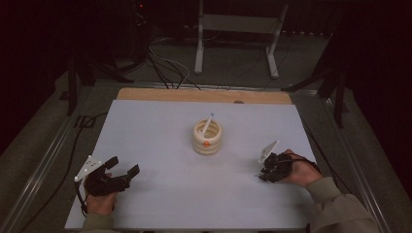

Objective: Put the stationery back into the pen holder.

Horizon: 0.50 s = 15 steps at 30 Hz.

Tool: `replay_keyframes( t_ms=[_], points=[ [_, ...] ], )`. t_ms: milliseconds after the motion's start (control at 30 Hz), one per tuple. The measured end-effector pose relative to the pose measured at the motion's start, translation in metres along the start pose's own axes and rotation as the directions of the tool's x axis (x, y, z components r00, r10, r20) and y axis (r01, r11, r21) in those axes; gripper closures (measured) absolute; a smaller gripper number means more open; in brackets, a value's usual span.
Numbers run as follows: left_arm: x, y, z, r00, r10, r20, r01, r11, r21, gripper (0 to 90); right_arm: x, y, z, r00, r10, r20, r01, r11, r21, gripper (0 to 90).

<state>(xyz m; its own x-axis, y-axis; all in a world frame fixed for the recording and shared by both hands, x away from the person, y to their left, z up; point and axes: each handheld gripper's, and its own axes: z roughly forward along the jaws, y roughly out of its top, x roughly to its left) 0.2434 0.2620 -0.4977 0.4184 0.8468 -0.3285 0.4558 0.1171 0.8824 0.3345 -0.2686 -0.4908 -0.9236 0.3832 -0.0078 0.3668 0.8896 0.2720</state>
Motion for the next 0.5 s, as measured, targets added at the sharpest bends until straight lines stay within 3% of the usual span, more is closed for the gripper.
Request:
replay_keyframes(
  t_ms=[67, 267, 500],
  points=[
    [0.0002, 0.0, -0.0003, 1.0, 0.0, 0.0, 0.0, 1.0, 0.0, 0.3, -0.0004, 0.004, 0.0005, 1.0, -0.008, 0.004, 0.008, 1.0, 0.013, 80.7],
    [0.0006, 0.0, -0.0003, 1.0, -0.004, 0.002, 0.004, 1.0, -0.001, 0.3, 0.0001, 0.0065, -0.0002, 0.9999, 0.011, 0.01, -0.012, 0.999, 0.03, 81.1],
    [0.0007, 0.0, -0.0005, 1.0, -0.007, 0.003, 0.007, 1.0, -0.002, 0.3, -0.0016, 0.0081, -0.0061, 0.9979, 0.062, 0.018, -0.061, 0.998, -0.03, 81.1]
  ],
)
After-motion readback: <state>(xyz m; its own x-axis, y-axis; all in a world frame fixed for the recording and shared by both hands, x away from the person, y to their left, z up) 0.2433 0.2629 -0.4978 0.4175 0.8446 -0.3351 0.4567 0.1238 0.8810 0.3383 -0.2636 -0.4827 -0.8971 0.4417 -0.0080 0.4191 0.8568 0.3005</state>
